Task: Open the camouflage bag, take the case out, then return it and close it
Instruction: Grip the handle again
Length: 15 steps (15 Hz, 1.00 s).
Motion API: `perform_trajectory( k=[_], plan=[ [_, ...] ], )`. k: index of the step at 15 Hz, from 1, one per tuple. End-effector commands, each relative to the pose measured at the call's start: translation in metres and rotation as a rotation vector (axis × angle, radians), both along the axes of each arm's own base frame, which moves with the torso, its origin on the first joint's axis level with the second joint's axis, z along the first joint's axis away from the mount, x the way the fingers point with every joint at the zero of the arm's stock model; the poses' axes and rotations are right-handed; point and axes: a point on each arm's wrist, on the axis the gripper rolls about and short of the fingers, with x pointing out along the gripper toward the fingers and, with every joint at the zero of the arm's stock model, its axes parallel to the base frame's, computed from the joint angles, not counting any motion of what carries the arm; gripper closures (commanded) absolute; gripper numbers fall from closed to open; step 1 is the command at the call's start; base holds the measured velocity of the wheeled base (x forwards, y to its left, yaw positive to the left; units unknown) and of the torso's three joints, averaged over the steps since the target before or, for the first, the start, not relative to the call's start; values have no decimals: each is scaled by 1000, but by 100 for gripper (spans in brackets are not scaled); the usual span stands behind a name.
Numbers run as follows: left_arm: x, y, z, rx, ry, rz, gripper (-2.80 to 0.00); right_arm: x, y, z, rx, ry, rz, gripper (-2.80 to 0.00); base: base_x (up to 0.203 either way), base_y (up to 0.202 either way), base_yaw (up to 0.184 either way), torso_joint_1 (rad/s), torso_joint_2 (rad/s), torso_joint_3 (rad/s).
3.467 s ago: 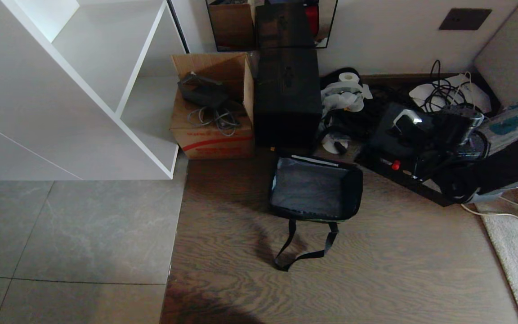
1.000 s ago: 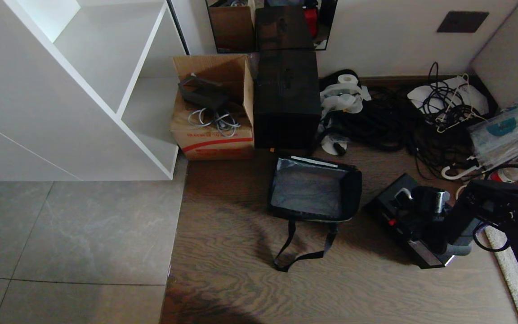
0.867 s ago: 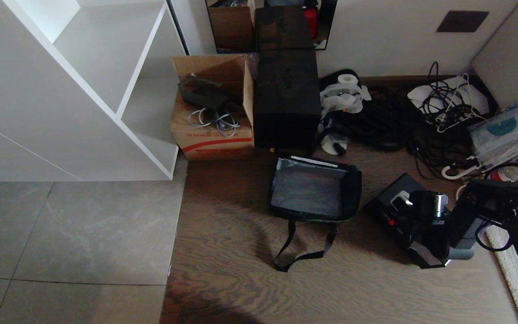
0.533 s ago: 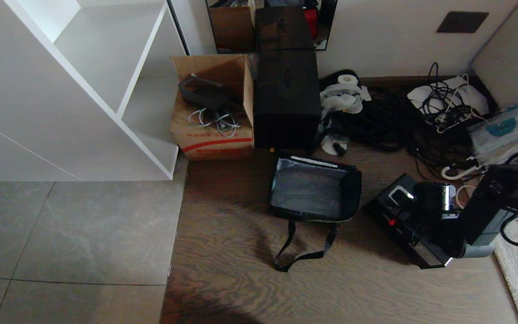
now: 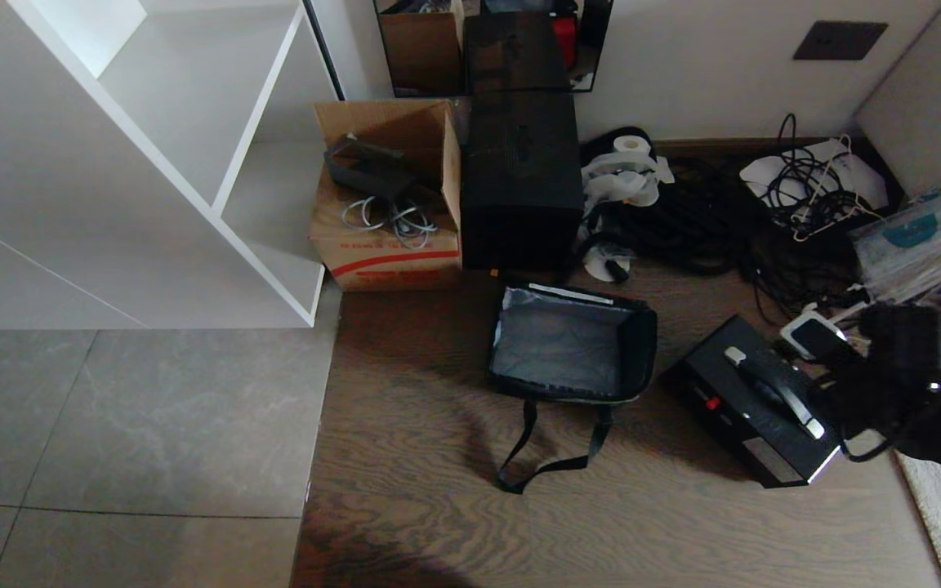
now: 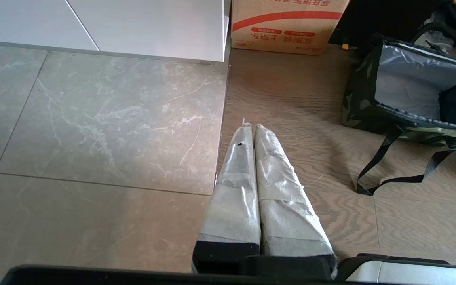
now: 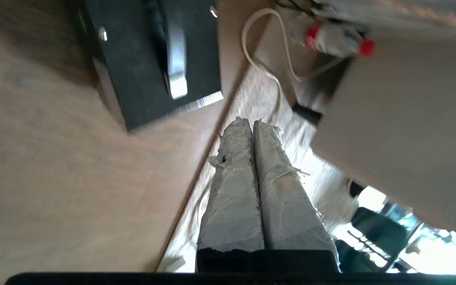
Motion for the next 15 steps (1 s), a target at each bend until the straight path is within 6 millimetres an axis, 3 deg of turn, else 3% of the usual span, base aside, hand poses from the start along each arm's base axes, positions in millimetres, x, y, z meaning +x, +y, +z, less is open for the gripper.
perform_trajectory(
  k=[1, 5, 8, 10, 12, 15],
  plan=[
    [1, 0, -3, -1, 9, 1, 0, -63, 1, 44, 25, -147, -13, 0, 0, 0, 0, 0, 0, 0],
    [1, 0, -3, -1, 9, 1, 0, -141, 4, 64, 236, -308, -82, 0, 0, 0, 0, 0, 0, 0],
    [1, 0, -3, -1, 9, 1, 0, -200, 8, 63, 427, -438, -7, 0, 0, 0, 0, 0, 0, 0],
    [1, 0, -3, -1, 9, 1, 0, -239, 11, 50, 529, -475, 55, 0, 0, 0, 0, -1, -2, 13],
    [1, 0, -3, -1, 9, 1, 0, -268, 13, 23, 613, -481, 91, 0, 0, 0, 0, 0, 0, 0],
    [1, 0, -3, -1, 9, 1, 0, -289, 15, -10, 748, -500, 163, 0, 0, 0, 0, 0, 0, 0]
  ],
)
